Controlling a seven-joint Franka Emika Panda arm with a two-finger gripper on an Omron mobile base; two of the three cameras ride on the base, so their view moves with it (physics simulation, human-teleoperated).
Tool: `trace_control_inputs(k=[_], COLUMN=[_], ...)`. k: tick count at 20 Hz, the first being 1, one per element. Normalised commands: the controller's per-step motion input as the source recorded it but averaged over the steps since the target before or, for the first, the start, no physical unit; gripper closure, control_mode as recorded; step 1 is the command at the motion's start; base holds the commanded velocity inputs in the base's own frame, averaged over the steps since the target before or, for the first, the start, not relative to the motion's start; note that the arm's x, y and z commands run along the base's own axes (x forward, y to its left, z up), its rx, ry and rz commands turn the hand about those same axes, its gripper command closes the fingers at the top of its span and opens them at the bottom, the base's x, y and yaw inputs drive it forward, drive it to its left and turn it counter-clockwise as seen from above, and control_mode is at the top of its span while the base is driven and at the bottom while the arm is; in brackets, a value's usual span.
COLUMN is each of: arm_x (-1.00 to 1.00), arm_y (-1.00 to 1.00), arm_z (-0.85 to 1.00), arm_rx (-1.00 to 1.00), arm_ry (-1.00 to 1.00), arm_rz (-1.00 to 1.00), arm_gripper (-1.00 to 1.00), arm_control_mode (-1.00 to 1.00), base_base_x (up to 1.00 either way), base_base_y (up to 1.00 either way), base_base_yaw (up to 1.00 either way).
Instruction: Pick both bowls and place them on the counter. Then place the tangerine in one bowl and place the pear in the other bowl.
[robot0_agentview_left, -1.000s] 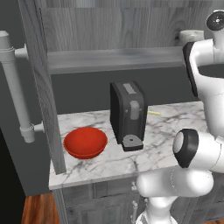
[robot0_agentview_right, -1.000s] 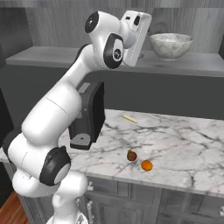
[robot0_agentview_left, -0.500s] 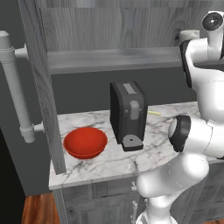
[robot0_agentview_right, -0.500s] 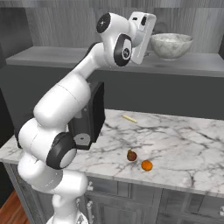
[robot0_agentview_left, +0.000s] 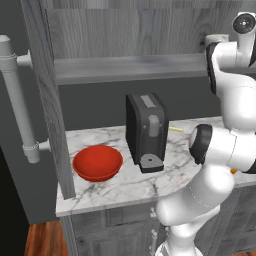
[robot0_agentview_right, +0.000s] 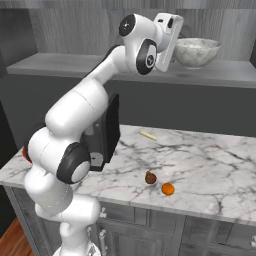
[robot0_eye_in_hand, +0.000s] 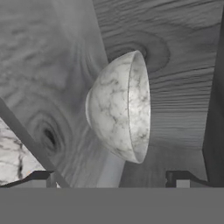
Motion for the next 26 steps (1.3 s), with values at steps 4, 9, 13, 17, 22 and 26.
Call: trace_control_inputs(k=[4,9,13,17,22,26], arm_x=[0.08,0.15,0.23,0.38,0.37,0.23], arm_y=[-0.04,-0.04,-0.01,0.00,-0.03,-0.09], arm_z=[-0.08,-0.10,-0.10,-0.04,-0.01,0.00], arm_rx=[-0.02,-0.02,-0.01,0.00,0.00,0.00], arm_ry=[0.01,0.01,0.03,0.06,0.06,0.01], arm_rz=[0.03,0.03,0.01,0.00,0.00,0.00], arm_gripper=[-1.00,-1.00,-1.00,-1.00,-1.00,-1.00], arm_control_mode=[-1.00,-1.00,-1.00,-1.00,-1.00,-1.00], base_base_x=[0.00,0.00,0.00,0.00,0.00,0.00], base_base_y=[0.00,0.00,0.00,0.00,0.00,0.00], base_base_yaw=[0.00,0.00,0.00,0.00,0.00,0.00])
